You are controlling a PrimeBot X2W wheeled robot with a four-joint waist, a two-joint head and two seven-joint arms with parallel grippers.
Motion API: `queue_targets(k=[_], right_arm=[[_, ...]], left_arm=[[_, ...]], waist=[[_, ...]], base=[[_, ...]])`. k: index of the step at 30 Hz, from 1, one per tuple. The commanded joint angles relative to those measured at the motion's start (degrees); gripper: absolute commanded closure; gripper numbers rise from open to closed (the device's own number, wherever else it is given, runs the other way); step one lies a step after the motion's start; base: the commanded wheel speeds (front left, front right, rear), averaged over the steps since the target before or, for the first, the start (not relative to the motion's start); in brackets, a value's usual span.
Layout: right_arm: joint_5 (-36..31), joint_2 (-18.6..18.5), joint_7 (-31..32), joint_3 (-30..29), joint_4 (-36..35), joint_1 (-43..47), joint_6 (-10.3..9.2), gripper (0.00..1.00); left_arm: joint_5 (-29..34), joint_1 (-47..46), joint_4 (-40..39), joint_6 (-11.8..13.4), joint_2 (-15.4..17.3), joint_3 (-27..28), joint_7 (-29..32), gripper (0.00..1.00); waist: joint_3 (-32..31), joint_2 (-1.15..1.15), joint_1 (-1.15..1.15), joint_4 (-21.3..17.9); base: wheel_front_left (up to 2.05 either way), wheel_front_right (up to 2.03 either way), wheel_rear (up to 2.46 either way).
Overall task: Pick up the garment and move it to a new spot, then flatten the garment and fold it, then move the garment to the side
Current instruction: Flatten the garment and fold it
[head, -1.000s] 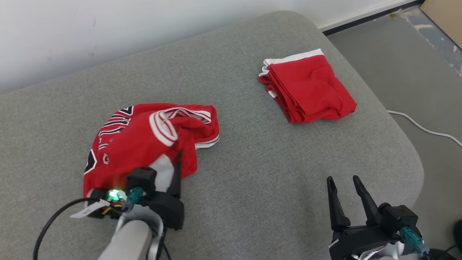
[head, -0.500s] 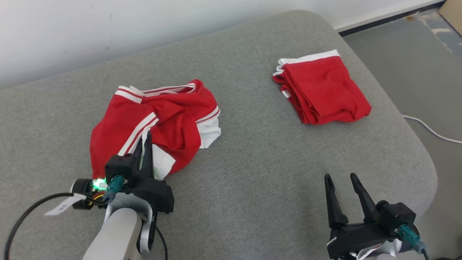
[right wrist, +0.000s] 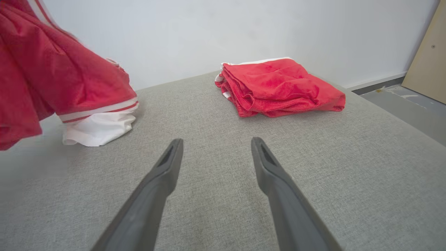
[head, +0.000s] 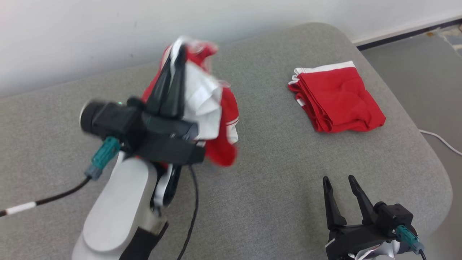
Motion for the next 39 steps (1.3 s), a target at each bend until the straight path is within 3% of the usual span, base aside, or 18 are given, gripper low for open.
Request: queue_targets(k=[1, 7, 18, 22, 27, 28, 29, 30, 34, 39], right_arm=[[-0.1, 0.0, -0.3, 0.1, 0.0, 0.1, -0.15, 0.00], [0.3, 0.0, -0.3, 0.5, 0.5, 0.6, -0.15, 0.00], [0.8, 0.0, -0.3, 0.7, 0.6, 0.9, -0.15, 0.00], [0.5, 0.0, -0.3, 0.3, 0.6, 1.0, -0.15, 0.00], [0.3, 0.0, -0.3, 0.7, 0.4, 0.2, -0.15, 0.00], [0.4, 0.0, -0.3, 1.0, 0.5, 0.0, -0.15, 0.00], [0.6, 0.0, -0.3, 1.2, 0.5, -0.3, -0.15, 0.00], [0.8, 0.0, -0.3, 1.7, 0.5, -0.7, -0.15, 0.00], [1.2, 0.0, -0.3, 2.2, 0.7, -1.3, -0.15, 0.00], [0.6, 0.0, -0.3, 0.7, 0.4, -0.9, -0.15, 0.00]], left_arm=[[0.2, -2.0, -1.6, -0.7, -0.2, -0.3, 0.3, 1.00], [0.2, -9.4, -9.1, -1.9, 0.6, -0.3, 3.6, 1.00], [4.4, -13.4, -8.1, -4.1, 12.8, 1.9, 10.6, 1.00], [4.7, -12.7, -8.1, -4.3, 12.4, 0.7, 10.2, 1.00], [4.1, -10.0, -5.7, -6.2, 7.3, -7.8, 9.5, 1.00], [3.6, -9.2, -4.2, -6.6, 6.0, -10.1, 9.0, 0.90], [3.1, -8.4, -2.5, -6.9, 4.7, -12.3, 8.4, 0.35], [2.5, -7.4, -0.4, -7.2, 3.6, -14.4, 8.0, 0.00], [0.1, -4.7, 8.4, -7.7, 0.5, -22.0, 6.1, 0.00], [-5.5, -2.0, 13.5, -7.6, -1.3, -24.0, 2.4, 0.00]], waist=[[-0.9, -0.01, 0.00, 0.6], [-2.5, -0.01, 0.00, 1.2], [-2.9, -0.01, 0.00, 1.6], [-2.6, -0.01, 0.00, 2.1], [-1.9, -0.01, 0.00, 2.7], [-1.7, -0.01, 0.00, 2.6], [-1.5, -0.01, 0.00, 2.5], [-1.3, -0.01, 0.00, 2.2], [-0.4, -0.01, 0.00, 1.0], [0.2, -0.01, 0.00, 1.0]], base=[[0.00, 0.00, 0.00], [0.00, 0.00, 0.00], [0.00, 0.00, 0.00], [0.00, 0.00, 0.00], [0.00, 0.00, 0.00], [0.00, 0.00, 0.00], [0.00, 0.00, 0.00], [0.00, 0.00, 0.00], [0.00, 0.00, 0.00], [0.00, 0.00, 0.00]])
